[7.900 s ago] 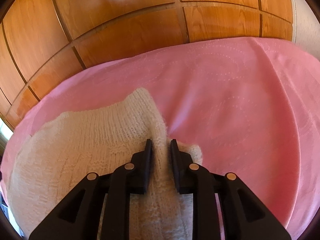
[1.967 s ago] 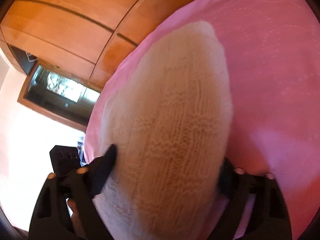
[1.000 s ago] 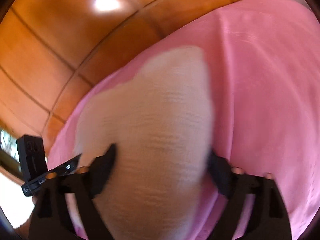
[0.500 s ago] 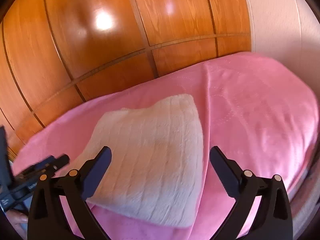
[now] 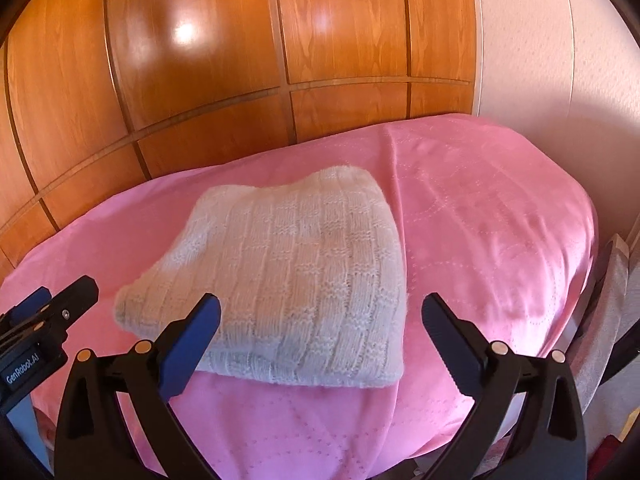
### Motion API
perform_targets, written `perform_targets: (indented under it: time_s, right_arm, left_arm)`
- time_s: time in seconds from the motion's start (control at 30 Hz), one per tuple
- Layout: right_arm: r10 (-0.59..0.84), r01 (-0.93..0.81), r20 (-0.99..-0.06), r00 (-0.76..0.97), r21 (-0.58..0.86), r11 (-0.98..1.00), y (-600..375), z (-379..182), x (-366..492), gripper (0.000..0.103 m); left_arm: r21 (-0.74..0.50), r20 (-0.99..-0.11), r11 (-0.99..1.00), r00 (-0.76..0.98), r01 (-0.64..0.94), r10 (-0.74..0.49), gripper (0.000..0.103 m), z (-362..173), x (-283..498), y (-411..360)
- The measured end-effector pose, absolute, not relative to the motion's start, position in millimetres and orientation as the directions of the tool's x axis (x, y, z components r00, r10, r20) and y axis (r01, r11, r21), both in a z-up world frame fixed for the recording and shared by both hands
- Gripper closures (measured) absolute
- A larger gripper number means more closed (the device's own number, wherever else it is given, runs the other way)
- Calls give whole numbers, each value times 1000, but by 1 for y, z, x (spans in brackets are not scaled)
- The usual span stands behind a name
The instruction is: Fold small clothes
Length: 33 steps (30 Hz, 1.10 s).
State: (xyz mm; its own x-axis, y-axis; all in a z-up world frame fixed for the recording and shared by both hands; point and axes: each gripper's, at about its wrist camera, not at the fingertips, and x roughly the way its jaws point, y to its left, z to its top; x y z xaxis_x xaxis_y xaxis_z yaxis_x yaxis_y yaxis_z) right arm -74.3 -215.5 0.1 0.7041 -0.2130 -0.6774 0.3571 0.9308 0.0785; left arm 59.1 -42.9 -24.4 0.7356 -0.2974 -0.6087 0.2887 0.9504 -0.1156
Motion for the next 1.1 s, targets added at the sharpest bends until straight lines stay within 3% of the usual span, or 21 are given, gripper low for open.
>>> perform_targets:
  time_s: [1.1]
  right_arm:
    - [-209, 347, -679, 703, 71, 935, -212, 2, -75, 3]
  left_arm:
    - [-96, -578, 949, 760, 300, -298, 5, -22, 52, -40]
